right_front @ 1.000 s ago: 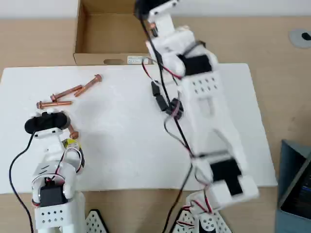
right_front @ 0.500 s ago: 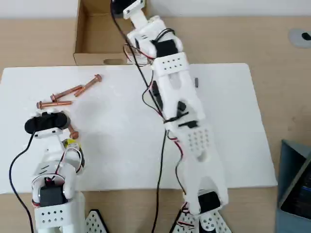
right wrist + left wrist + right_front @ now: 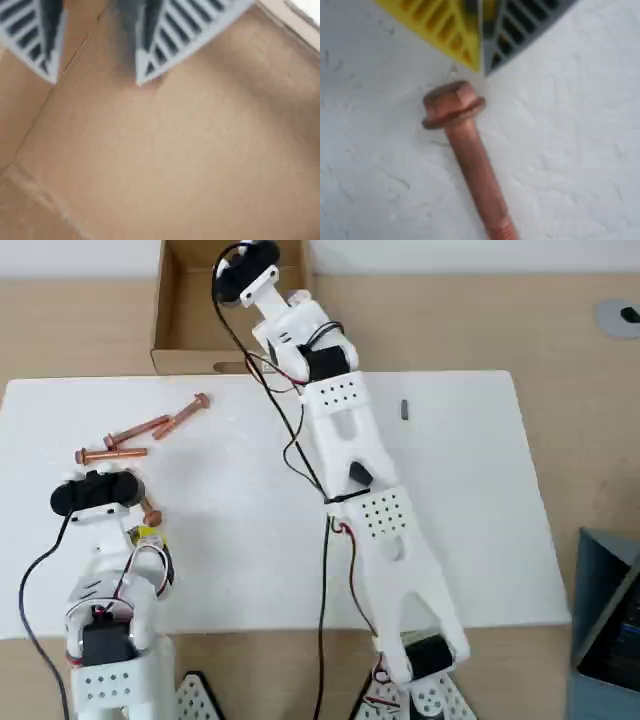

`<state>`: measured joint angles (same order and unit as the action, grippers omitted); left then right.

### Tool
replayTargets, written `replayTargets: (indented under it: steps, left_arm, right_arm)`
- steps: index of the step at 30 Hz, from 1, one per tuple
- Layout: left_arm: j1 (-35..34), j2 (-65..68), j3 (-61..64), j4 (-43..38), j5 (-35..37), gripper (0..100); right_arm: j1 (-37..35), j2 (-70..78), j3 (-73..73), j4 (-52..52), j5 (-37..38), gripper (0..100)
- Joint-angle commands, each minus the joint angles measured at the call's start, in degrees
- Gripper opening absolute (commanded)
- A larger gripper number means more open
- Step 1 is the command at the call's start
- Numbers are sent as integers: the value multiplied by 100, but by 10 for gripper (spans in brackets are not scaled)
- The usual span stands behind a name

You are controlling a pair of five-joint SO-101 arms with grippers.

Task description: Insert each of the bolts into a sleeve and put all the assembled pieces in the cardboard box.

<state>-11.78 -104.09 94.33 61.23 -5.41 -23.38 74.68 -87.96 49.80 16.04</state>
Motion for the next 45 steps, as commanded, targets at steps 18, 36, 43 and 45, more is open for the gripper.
replayTargets:
  steps: [18, 36, 43, 45]
  left_arm:
    - [-26, -40, -26, 9, -26, 1]
    - [-26, -40, -26, 9, -26, 1]
    - [-26, -40, -26, 9, -26, 1]
    - [-26, -40, -26, 9, -26, 1]
  right_arm:
    - [198, -1815, -752, 3349, 26, 127]
    - [532, -3442, 215, 5275, 35, 127]
    - [523, -5033, 3055, 5266, 35, 129]
    - [523, -5376, 3864, 5266, 35, 129]
